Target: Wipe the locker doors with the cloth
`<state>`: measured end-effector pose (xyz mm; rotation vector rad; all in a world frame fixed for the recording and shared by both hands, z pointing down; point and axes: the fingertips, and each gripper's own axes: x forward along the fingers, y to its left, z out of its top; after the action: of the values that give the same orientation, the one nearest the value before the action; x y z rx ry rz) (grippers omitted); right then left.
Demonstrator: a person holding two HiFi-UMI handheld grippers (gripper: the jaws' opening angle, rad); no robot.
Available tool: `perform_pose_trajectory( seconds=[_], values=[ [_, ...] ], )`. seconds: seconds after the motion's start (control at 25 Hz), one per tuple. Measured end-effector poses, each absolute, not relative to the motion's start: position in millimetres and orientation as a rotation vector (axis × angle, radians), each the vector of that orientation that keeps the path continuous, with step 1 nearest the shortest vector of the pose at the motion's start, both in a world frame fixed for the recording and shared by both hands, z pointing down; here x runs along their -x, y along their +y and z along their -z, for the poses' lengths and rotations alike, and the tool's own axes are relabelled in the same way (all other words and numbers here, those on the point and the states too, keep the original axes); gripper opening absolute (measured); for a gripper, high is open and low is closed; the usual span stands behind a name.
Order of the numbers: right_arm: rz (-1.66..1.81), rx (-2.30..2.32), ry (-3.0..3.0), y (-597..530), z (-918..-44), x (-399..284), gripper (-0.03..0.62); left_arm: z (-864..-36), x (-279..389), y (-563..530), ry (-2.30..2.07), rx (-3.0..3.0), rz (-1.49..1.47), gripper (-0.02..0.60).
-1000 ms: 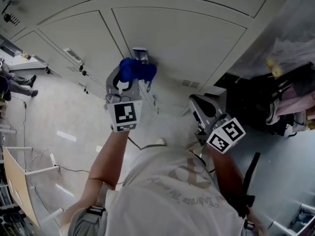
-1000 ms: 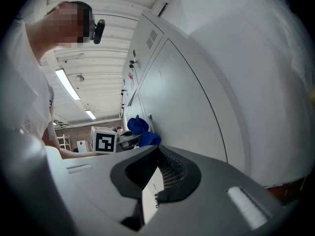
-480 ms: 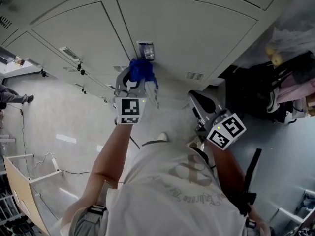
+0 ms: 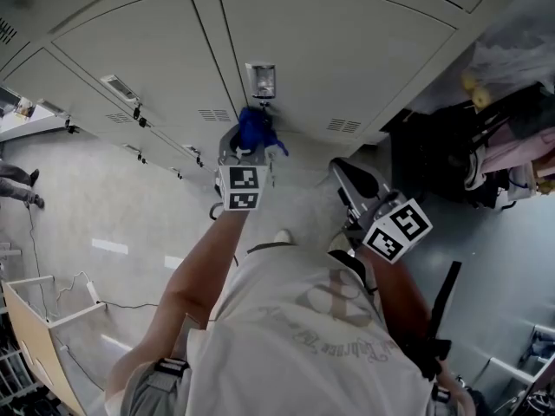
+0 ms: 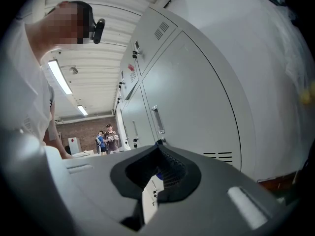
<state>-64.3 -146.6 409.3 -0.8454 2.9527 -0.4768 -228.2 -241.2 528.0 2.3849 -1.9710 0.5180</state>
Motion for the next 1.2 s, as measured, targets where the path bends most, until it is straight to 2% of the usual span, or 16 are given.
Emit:
perform_pose_trajectory(
  seconds=[0.32, 0.44, 0.8, 1.12, 1.2],
  values=[
    [0.464, 0.789, 2.961, -143.3, -399.5, 44.8, 0.008, -569.8, 208.0, -243.7, -1.856, -2.024, -0.111, 0.114],
    [0.468, 0.758, 2.976, -145.2, -397.9, 32.4, 0.008, -571.7, 205.5, -243.7, -1.809, -1.797, 0.124, 0.112],
    [0.468, 0.603, 3.021, -149.4, -391.8, 16.6, 0.007, -511.7, 182.3, -243.3, -1.736, -1.628, 0.551, 0.11],
    [0.456, 0.512, 3.031, -148.2, -389.1, 14.8, 0.007, -465.0, 159.0, -241.8, -1.527, -1.628, 0.792, 0.112],
    [0.454, 0.511, 3.028, -149.4, -388.4, 11.0, 0.006, -448.7, 155.1, -239.4, -1.595, -1.727, 0.754, 0.112]
  ],
)
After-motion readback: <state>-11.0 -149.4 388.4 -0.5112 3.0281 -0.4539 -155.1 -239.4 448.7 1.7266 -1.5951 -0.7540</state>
